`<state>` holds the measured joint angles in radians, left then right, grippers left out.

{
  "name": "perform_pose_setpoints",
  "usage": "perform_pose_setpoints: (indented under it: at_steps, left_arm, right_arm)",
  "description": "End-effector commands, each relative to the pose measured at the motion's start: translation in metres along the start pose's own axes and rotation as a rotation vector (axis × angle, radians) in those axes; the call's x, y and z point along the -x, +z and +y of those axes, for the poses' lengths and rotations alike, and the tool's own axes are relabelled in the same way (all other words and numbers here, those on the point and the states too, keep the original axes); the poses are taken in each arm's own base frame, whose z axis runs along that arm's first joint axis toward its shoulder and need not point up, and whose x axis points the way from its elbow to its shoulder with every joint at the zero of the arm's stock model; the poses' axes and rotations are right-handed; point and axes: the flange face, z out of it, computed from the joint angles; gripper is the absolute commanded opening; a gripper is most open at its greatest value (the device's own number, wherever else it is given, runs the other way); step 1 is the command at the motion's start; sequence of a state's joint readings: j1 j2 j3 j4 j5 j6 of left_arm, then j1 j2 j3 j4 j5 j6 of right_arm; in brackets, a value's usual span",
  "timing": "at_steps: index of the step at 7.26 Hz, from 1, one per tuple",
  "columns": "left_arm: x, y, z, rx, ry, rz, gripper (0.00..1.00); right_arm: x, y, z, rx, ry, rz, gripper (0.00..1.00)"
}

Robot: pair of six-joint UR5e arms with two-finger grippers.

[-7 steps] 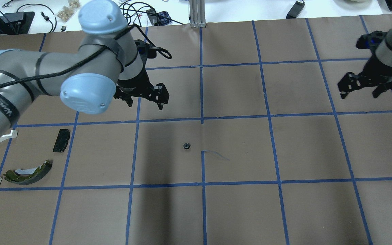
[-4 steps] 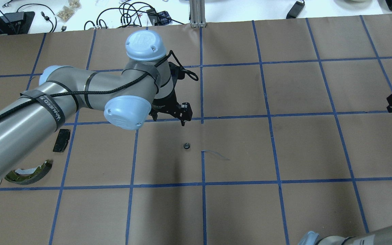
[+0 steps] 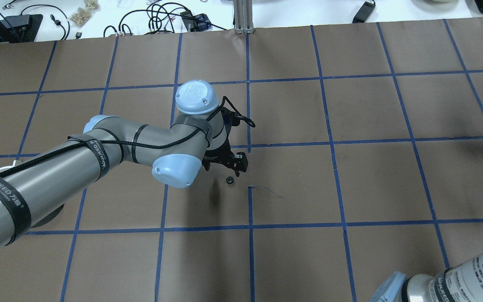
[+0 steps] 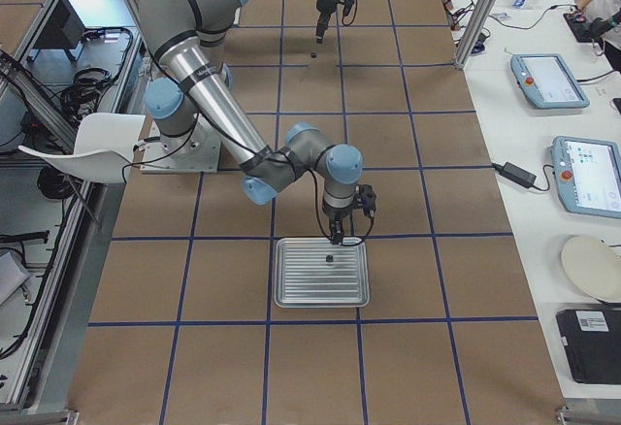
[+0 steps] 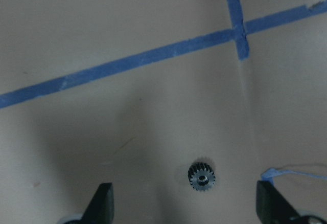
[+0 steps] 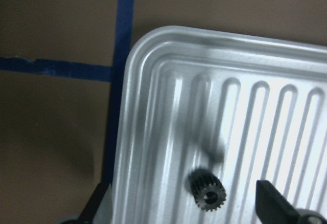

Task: Place bearing gear from tray to pile

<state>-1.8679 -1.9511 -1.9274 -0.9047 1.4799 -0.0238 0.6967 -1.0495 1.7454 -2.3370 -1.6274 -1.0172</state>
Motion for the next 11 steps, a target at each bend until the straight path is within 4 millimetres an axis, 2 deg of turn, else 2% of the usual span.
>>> perform_pose_setpoints:
  at_steps: [1, 2, 3, 4, 6, 7, 8, 9, 10, 11]
  left_arm:
    - [-0.003, 0.009, 0.002, -0.007, -0.001, 0.033, 0.72]
    - [-0.002, 0.012, 0.004, -0.001, -0.002, 0.030, 0.71]
    - [-0.002, 0.013, 0.004, 0.001, -0.002, 0.032, 0.59]
    - [-0.002, 0.012, 0.004, 0.001, -0.002, 0.032, 0.57]
    - [-0.003, 0.013, 0.004, 0.002, 0.000, 0.032, 0.56]
    - [-0.003, 0.014, 0.005, 0.005, -0.001, 0.029, 0.50]
    - [-0.003, 0.015, 0.005, 0.011, 0.002, 0.028, 0.36]
    - [-0.003, 0.016, 0.005, 0.016, 0.001, 0.028, 0.27]
    - [-0.004, 0.019, 0.005, 0.021, 0.002, 0.026, 0.05]
    - [-0.004, 0.017, 0.005, 0.015, 0.004, 0.022, 0.00]
  right_arm:
    - [-0.012, 0.002, 0.001, -0.002, -0.025, 0.009, 0.88]
    - [-0.012, 0.004, 0.002, 0.002, -0.024, 0.002, 0.78]
    - [-0.012, 0.006, 0.003, 0.009, -0.020, -0.004, 0.66]
    - [-0.012, 0.008, 0.005, 0.020, -0.022, -0.007, 0.55]
    - [-0.014, 0.011, 0.012, 0.037, -0.016, -0.033, 0.55]
    - [-0.014, 0.011, 0.011, 0.035, -0.018, -0.032, 0.55]
    - [-0.015, 0.010, 0.011, 0.034, -0.021, -0.031, 0.52]
    - [-0.013, 0.012, 0.012, 0.036, -0.021, -0.035, 0.38]
    - [-0.015, 0.009, 0.011, 0.031, -0.022, -0.028, 0.34]
    - [-0.014, 0.010, 0.010, 0.020, -0.022, -0.037, 0.33]
